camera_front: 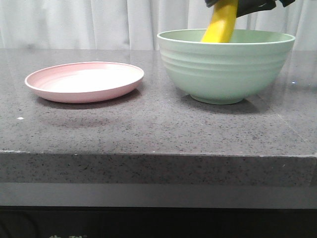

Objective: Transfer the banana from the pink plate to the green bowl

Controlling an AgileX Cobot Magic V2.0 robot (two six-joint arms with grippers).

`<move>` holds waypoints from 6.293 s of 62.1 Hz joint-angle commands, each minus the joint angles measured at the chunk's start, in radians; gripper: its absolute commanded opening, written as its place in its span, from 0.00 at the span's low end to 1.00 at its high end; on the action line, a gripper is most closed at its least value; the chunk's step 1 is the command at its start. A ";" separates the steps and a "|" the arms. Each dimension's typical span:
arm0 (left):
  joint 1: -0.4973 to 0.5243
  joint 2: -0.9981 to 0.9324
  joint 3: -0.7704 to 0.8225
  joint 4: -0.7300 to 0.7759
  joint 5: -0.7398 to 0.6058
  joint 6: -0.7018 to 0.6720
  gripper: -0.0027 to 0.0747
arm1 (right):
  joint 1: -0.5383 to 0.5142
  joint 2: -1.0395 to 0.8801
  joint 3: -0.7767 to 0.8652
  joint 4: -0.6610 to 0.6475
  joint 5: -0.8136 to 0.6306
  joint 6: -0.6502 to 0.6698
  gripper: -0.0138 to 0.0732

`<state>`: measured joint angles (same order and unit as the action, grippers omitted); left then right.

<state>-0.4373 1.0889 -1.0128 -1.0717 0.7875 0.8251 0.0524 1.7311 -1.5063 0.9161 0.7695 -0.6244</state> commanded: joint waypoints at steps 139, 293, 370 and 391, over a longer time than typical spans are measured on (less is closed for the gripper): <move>-0.004 -0.020 -0.035 -0.050 -0.025 -0.006 0.66 | -0.007 -1.173 0.568 -0.499 0.289 0.322 0.79; 0.346 -1.079 0.952 1.058 -0.717 -0.907 0.01 | -0.007 -1.173 0.568 -0.485 0.289 0.322 0.08; 0.318 -1.119 1.020 1.041 -0.878 -0.907 0.01 | -0.007 -1.173 0.568 -0.484 0.289 0.322 0.08; 0.318 -1.119 1.020 1.041 -0.878 -0.907 0.01 | -0.007 -1.173 0.568 -0.484 0.289 0.322 0.08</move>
<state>-0.1121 -0.0052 0.0044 -0.0301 -0.0057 -0.0747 0.0524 0.5539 -0.9142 0.4053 1.1176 -0.3024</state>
